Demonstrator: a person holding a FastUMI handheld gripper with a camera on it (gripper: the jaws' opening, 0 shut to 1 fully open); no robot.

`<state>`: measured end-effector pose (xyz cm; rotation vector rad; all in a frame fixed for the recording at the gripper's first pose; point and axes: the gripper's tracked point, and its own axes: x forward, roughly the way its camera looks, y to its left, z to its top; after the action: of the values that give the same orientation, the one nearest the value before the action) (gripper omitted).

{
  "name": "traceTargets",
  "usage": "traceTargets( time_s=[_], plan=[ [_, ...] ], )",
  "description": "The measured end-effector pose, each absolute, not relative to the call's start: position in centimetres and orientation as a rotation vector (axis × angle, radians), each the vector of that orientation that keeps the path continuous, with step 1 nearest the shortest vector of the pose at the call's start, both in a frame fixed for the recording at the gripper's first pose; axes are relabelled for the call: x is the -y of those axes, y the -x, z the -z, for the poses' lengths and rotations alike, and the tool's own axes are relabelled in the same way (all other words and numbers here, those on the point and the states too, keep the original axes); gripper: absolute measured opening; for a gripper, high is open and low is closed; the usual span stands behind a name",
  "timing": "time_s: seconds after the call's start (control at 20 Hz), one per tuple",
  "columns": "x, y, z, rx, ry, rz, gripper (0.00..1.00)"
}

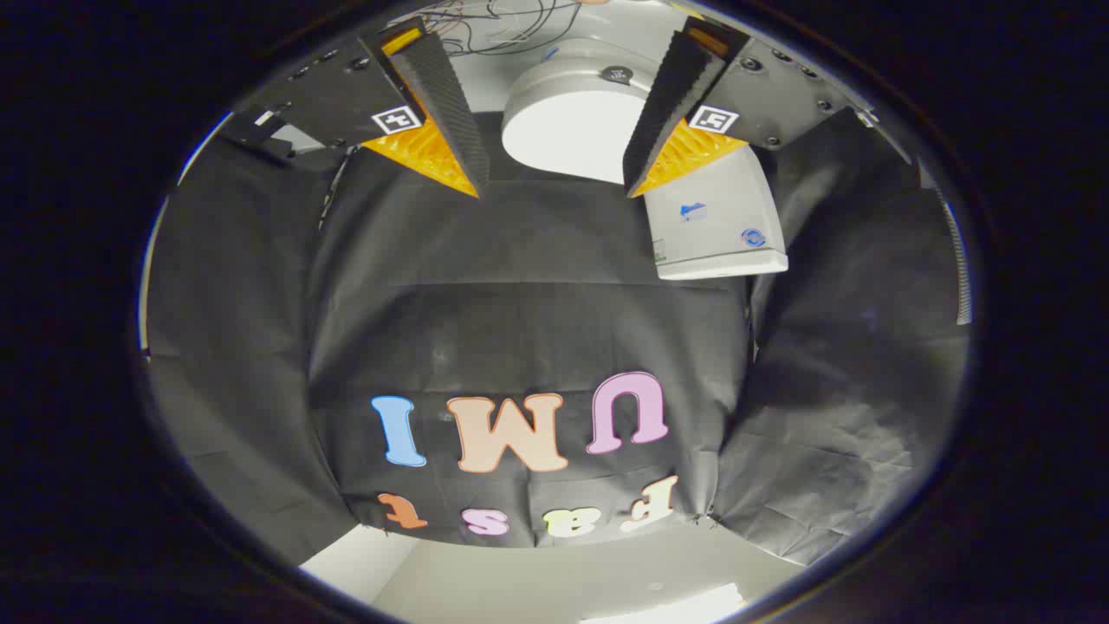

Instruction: Open the toilet lid.

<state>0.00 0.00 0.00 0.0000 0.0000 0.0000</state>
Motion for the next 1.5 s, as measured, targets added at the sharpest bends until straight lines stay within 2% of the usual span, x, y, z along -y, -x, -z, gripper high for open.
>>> traceTargets(
  time_s=[0.35,0.6,0.85,1.1,1.5],
  plan=[
    [-0.4,-4.0,0.1,-0.006,-0.003,-0.013,0.96],
    [-2.8,-7.6,-0.7,0.036,-0.047,-0.088,0.94],
    [-5.0,-10.8,-0.6,0.107,-0.194,-0.046,0.92],
    [-5.3,-11.7,1.0,0.226,-0.497,0.1,0.87],
    [-4.4,-8.0,7.6,0.344,-0.84,0.387,0.85]
  ],
)
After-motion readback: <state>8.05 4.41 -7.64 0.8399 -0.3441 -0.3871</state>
